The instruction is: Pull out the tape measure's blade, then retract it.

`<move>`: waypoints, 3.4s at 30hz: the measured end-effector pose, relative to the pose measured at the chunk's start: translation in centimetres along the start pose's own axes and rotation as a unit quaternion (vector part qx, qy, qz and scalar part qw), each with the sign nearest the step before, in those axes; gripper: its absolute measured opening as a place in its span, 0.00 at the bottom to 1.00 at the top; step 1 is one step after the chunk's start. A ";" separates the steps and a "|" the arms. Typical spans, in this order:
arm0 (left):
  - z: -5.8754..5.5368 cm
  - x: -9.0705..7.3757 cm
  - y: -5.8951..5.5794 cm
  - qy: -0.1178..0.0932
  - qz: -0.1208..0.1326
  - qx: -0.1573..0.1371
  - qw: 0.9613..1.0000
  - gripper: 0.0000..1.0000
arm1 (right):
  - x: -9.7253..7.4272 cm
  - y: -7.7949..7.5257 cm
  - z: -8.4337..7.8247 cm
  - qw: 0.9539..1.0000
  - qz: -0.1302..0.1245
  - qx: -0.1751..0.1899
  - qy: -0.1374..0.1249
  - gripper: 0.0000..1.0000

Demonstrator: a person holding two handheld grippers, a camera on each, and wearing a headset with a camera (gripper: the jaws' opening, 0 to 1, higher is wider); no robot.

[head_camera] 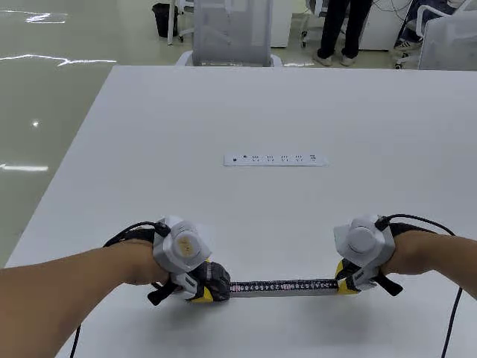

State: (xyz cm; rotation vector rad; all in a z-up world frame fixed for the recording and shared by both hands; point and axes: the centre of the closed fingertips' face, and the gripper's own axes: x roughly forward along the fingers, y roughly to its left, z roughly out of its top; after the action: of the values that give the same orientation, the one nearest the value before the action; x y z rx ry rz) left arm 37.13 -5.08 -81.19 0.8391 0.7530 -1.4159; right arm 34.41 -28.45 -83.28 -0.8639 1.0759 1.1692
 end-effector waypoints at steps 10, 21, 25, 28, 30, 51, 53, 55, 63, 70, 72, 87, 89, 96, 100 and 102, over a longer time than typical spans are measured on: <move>0.0 0.0 0.1 0.001 0.001 0.000 1.000 0.34 | -0.1 -0.1 -0.6 1.000 -0.003 0.000 0.003 0.11; 0.0 0.1 0.0 0.001 0.001 0.000 1.000 0.34 | -0.4 0.1 -1.2 1.000 -0.004 0.003 0.006 0.12; 0.0 0.1 0.0 0.001 0.000 0.000 1.000 0.34 | -0.4 0.0 -1.4 1.000 -0.004 0.003 0.007 0.12; 0.0 0.1 0.0 0.001 0.000 0.000 1.000 0.34 | -0.5 -0.1 -1.6 1.000 -0.004 0.004 0.008 0.12; 0.1 0.1 0.0 0.001 0.000 -0.001 1.000 0.34 | -0.6 0.0 -1.5 1.000 -0.005 0.007 0.007 0.12; 0.1 0.1 0.1 0.003 0.000 -0.001 1.000 0.34 | -0.4 0.0 -1.4 1.000 -0.012 -0.007 -0.005 0.14; 0.1 0.1 0.1 0.002 0.000 -0.001 1.000 0.34 | -0.5 0.1 -1.3 1.000 -0.015 -0.016 -0.009 0.15; 0.1 0.1 0.1 0.003 0.001 -0.001 1.000 0.34 | -0.5 -0.1 -1.5 1.000 -0.018 -0.007 -0.007 0.15; 0.1 0.1 0.1 0.003 0.001 0.001 1.000 0.34 | -1.2 -0.9 -1.7 0.999 -0.038 0.011 -0.013 0.23; 0.0 0.1 0.0 0.006 0.000 0.002 1.000 0.34 | -1.7 -1.0 -1.6 0.998 -0.039 0.033 -0.026 0.30; 0.0 0.1 0.0 0.005 0.000 0.002 1.000 0.34 | -1.9 -0.7 -1.5 0.998 -0.036 0.039 -0.028 0.31; -0.7 0.1 0.1 0.012 0.003 -0.024 1.000 0.35 | -2.3 0.2 -1.2 0.998 -0.024 0.042 -0.028 0.54; -0.8 0.0 0.1 0.010 0.005 -0.027 1.000 0.35 | -2.6 0.3 -0.8 0.999 -0.020 0.038 -0.032 0.57; -1.1 -0.1 0.2 0.021 0.011 -0.007 1.000 0.35 | -2.6 0.5 -0.9 1.000 -0.020 0.004 -0.021 0.90; -1.6 -0.4 0.1 0.023 0.013 -0.015 1.000 0.43 | -2.4 0.6 -1.4 1.000 -0.021 0.011 -0.016 1.00; -1.6 -0.7 0.4 0.012 0.023 -0.033 0.999 0.50 | -2.4 0.6 -1.6 1.000 -0.021 0.015 -0.016 1.00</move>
State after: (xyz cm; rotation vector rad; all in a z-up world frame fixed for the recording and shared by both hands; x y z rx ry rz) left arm 37.56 -3.37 -81.37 0.8189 0.7893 -1.3364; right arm 33.42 -30.52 -81.41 -0.8384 1.0430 1.1243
